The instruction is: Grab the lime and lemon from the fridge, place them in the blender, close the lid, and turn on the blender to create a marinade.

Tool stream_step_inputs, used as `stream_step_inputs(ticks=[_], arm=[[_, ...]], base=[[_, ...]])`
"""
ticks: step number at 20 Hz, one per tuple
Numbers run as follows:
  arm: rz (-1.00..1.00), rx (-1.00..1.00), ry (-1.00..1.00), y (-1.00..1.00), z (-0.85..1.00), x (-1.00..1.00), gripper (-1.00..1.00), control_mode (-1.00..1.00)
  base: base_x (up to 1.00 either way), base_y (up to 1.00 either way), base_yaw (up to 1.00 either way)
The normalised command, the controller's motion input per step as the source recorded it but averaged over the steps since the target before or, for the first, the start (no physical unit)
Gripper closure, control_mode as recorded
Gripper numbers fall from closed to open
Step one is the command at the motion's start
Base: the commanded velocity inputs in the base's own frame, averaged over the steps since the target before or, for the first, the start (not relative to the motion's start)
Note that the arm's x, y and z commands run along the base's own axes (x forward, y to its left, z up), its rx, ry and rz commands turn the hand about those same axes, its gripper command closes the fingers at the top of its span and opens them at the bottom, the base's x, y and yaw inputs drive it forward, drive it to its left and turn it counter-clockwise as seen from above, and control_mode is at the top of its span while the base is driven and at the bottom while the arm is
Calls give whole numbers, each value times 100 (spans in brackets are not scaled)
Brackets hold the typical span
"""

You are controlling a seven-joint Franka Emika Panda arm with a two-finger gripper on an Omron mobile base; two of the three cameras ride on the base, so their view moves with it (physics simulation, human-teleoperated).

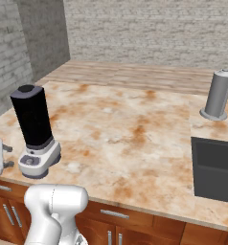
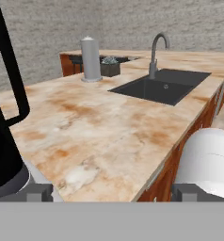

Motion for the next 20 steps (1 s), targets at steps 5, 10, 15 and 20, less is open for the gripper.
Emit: stream_step_inputs(ticks=[5, 10, 15, 20], arm=[[-3, 0, 0, 7, -36, 40, -100, -100], [0, 0, 0, 1, -38, 39, -100, -100], [0, -1, 0, 1, -48, 27, -100, -100], [0, 0, -2, 4, -24, 33, -100, -100]], base=[[0, 0, 0], [0, 0, 0], [0, 0, 0], [0, 0, 0]])
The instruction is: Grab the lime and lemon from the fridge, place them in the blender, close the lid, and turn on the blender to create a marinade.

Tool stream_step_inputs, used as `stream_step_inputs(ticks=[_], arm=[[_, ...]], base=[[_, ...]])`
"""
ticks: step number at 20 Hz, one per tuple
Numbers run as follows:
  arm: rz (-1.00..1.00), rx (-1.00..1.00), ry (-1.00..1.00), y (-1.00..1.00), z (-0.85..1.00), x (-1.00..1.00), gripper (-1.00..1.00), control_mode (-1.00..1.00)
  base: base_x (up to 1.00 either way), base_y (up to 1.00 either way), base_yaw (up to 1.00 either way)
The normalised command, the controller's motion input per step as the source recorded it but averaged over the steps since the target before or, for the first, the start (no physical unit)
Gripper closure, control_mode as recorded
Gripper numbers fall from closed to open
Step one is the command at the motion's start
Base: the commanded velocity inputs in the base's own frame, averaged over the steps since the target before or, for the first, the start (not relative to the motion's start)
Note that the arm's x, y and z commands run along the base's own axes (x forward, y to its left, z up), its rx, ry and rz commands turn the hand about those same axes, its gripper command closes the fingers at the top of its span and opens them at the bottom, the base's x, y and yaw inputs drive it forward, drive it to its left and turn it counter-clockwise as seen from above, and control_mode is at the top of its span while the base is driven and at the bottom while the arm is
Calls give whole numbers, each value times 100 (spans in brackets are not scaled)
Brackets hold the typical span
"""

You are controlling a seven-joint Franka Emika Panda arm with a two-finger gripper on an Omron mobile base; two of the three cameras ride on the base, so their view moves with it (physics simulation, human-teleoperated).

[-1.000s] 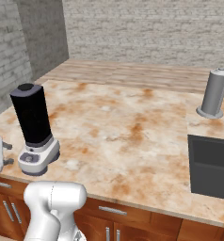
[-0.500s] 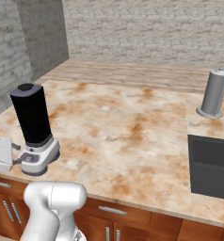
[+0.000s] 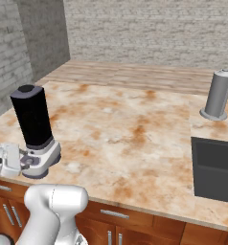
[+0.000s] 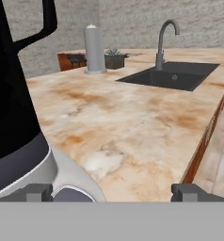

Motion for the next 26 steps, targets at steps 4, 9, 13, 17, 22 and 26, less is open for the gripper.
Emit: stream_step_inputs(ticks=[4, 9, 13, 17, 22, 26], arm=[[0, 0, -1, 4, -24, 37, -100, -100], [0, 0, -1, 17, -27, 43, -100, -100], [0, -1, 0, 35, -32, 45, -100, -100], [0, 0, 0, 23, -27, 40, -100, -100], [0, 0, -10, 3, -8, 5, -100, -100], [0, 0, -17, 0, 44, -64, -100, -100]], base=[[0, 0, 0], [0, 0, 0], [0, 0, 0], [0, 0, 0], [0, 0, 0], [0, 0, 0]])
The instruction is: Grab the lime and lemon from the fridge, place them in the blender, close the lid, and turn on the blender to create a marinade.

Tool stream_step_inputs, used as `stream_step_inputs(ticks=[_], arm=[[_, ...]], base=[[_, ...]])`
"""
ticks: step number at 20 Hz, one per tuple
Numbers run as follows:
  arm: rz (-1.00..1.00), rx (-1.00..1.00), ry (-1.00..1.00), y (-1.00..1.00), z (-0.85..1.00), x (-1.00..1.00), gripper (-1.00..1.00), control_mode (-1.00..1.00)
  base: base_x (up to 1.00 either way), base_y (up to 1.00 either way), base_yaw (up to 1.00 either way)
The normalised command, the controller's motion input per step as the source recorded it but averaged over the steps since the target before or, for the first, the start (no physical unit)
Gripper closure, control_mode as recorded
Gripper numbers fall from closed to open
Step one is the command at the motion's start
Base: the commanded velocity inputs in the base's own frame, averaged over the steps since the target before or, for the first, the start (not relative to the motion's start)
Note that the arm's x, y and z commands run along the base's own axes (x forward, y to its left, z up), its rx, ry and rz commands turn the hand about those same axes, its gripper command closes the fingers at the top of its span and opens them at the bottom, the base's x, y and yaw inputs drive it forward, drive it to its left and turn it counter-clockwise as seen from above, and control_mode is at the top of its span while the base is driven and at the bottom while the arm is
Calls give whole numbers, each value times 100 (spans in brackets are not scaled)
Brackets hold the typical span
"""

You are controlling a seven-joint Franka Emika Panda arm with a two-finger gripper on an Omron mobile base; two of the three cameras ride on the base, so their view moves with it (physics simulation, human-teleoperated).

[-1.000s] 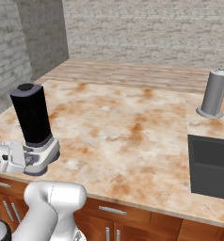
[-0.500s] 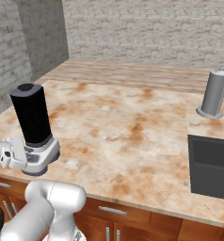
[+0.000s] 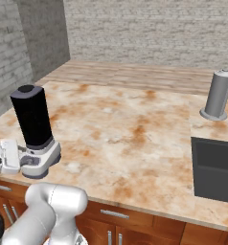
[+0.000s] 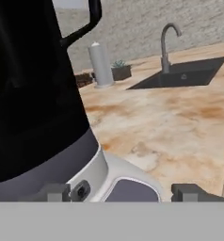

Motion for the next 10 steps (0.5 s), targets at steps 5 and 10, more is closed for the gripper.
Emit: stream_step_inputs(ticks=[5, 10], arm=[[-1, 0, -16, 0, 90, -88, -100, -100], [-6, 0, -16, -2, 64, -78, -100, -100]], base=[[0, 0, 0], [0, 0, 0]])
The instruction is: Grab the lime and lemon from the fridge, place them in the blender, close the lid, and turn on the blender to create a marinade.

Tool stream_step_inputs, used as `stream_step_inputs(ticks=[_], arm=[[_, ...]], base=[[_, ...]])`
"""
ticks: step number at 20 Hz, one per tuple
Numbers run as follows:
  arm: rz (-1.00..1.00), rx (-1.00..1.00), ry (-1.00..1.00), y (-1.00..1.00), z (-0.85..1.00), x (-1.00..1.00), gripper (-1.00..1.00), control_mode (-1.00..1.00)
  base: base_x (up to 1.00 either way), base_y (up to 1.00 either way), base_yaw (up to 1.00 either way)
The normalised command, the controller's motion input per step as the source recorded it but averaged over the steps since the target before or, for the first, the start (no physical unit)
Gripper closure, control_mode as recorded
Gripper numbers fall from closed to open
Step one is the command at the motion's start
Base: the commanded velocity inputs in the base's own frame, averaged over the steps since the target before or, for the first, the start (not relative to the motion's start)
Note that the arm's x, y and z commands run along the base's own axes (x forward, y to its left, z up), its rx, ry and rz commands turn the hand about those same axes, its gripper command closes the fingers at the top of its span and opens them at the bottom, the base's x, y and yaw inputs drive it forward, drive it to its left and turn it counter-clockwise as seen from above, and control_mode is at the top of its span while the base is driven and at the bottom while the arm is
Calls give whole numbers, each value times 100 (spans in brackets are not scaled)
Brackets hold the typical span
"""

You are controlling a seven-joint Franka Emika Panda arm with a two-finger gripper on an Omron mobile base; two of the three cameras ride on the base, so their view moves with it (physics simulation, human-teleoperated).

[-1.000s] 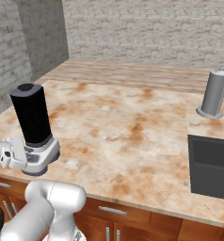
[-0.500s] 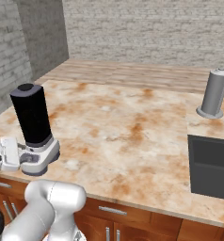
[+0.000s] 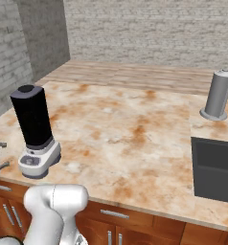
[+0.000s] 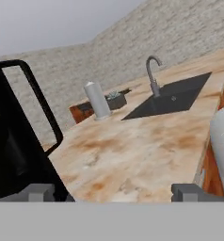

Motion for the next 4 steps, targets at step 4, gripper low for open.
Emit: stream_step_inputs(ticks=[4], arm=[[-9, 0, -15, -15, 59, -65, -100, -100]], base=[[0, 0, 0]])
